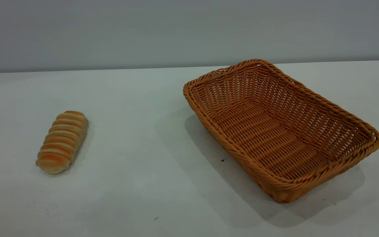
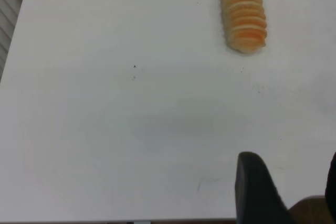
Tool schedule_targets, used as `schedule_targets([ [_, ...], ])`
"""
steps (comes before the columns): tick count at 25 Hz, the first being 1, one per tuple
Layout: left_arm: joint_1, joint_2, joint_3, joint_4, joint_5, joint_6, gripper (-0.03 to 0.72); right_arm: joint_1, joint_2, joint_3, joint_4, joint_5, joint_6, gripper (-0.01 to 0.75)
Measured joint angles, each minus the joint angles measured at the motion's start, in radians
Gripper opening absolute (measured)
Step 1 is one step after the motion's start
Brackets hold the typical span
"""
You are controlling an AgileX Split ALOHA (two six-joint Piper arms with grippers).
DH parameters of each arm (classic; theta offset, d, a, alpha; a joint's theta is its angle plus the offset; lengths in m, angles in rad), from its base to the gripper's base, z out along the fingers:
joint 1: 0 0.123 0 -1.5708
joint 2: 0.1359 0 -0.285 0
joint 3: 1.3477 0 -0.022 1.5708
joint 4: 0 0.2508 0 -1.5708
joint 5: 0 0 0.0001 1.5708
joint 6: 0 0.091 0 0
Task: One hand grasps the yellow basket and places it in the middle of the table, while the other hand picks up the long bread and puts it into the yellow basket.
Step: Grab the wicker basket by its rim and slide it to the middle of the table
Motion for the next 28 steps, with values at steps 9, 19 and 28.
schedule_targets([
  [9, -0.026, 0.086, -0.106, -0.108, -0.228, 0.035, 0.395, 0.000, 0.072, -0.038, 0.115, -0.195, 0.001, 0.370],
  [19, -0.026, 0.572, -0.273, -0.330, -0.493, 0.308, 0.395, 0.000, 0.619, -0.077, 0.369, -0.517, -0.085, 0.447],
  [28, -0.030, 1.003, -0.450, -0.393, -0.593, 0.559, 0.395, 0.000, 0.998, -0.179, 0.506, -0.549, -0.153, 0.452],
])
